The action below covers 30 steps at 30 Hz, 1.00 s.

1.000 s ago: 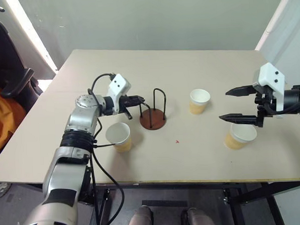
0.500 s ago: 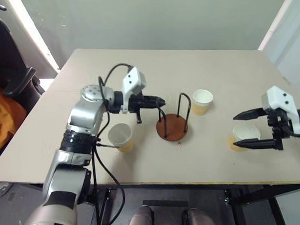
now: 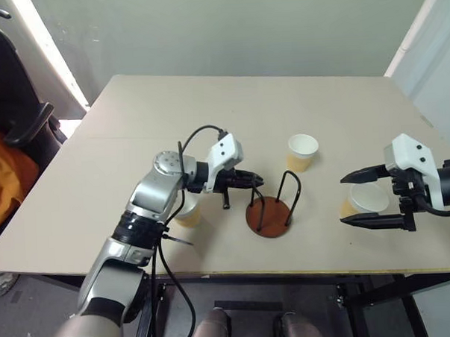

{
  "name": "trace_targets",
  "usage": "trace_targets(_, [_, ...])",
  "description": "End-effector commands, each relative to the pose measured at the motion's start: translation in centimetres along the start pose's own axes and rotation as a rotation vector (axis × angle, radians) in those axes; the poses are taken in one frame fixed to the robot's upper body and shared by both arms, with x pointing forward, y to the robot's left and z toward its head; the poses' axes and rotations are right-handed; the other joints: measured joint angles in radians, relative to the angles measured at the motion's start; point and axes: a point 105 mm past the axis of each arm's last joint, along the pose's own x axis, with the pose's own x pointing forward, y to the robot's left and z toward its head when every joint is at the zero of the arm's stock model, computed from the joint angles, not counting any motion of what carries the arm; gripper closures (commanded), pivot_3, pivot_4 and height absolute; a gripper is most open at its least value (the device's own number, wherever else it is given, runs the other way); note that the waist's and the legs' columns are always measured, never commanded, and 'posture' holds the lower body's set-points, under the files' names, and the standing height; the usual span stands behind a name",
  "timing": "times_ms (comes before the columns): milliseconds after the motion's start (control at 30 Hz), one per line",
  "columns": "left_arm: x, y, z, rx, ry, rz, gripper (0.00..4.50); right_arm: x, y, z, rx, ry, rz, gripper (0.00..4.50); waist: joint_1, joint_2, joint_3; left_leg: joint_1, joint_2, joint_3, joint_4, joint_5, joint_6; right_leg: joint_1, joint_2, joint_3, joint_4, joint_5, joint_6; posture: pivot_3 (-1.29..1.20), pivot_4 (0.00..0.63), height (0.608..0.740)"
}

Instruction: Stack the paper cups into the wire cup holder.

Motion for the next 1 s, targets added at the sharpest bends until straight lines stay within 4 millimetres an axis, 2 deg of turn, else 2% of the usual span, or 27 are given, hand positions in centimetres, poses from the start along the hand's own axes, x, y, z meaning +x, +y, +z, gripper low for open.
trace_targets(33, [0.1,-0.7,1.2,0.011,-0.01,-0.051,3.33,-0.5,-0.3,1.0,-0.043,-0.012,-0.032,0.0,0.0,0.0,0.0,0.0,0.0,0.0,0.0,0.0,0.0,0.0,0.0,0.0,0.0,0.0,0.0,0.0,0.15,0.74])
trace_targets(167, [-0.1,-0.6,1.6,0.007,-0.036,-0.049,1.9,-0.5,-0.4,0.7,-0.034,0.006,-0.04,0.0,0.0,0.0,0.0,0.0,0.0,0.0,0.0,0.0,0.0,0.0,0.0,0.0,0.0,0.0,0.0,0.0,0.15,0.74])
trace_targets(333, [-1.8,-1.0,1.7,0.083,0.006,-0.052,0.03,-1.3,-0.9,-1.8,0.008,0.13,-0.076,0.0,0.001,0.0,0.0,0.0,0.0,0.0,0.0,0.0,-0.001,0.0,0.0,0.0,0.0,0.0,0.0,0.0,0.15,0.74])
trace_targets(500, [-5.2,-1.2,2.4,0.19,0.066,-0.035,0.01,-2.2,-1.3,-3.7,0.015,0.232,-0.097,0.0,0.0,0.0,0.0,0.0,0.0,0.0,0.0,-0.003,0.001,0.0,0.0,0.0,-0.001,-0.001,0.0,0.0,0.15,0.74])
trace_targets(633, [-8.2,-1.1,3.2,0.228,0.083,0.015,0.01,-1.6,-1.7,-5.0,0.027,0.281,-0.122,0.0,-0.002,0.0,0.0,0.0,0.0,0.0,0.0,-0.004,0.002,0.0,0.0,0.0,-0.001,-0.001,0.0,0.0,0.15,0.74])
trace_targets(767, [-10.6,-2.0,4.8,0.241,0.044,0.04,0.01,-1.0,-2.0,-6.2,0.036,0.308,-0.134,0.0,-0.005,0.0,0.0,0.0,0.001,0.0,0.0,-0.004,0.003,0.0,0.0,0.0,-0.001,-0.002,-0.001,0.0,0.15,0.74])
trace_targets(900, [-10.7,-5.0,5.7,0.219,0.017,-0.032,0.01,-0.4,-2.4,-7.2,0.045,0.348,-0.157,0.0,-0.006,0.0,0.0,0.0,0.001,0.0,-0.001,-0.005,0.003,-0.001,0.0,0.0,-0.001,-0.002,-0.001,0.0,0.15,0.74])
trace_targets(1000, [-10.6,-6.2,5.6,0.191,0.012,-0.032,0.01,0.0,-2.9,-7.5,0.052,0.348,-0.186,0.0,-0.006,0.0,0.0,0.001,0.001,0.0,0.0,-0.006,0.003,0.0,-0.001,0.0,-0.001,-0.002,-0.002,0.0,0.15,0.74])
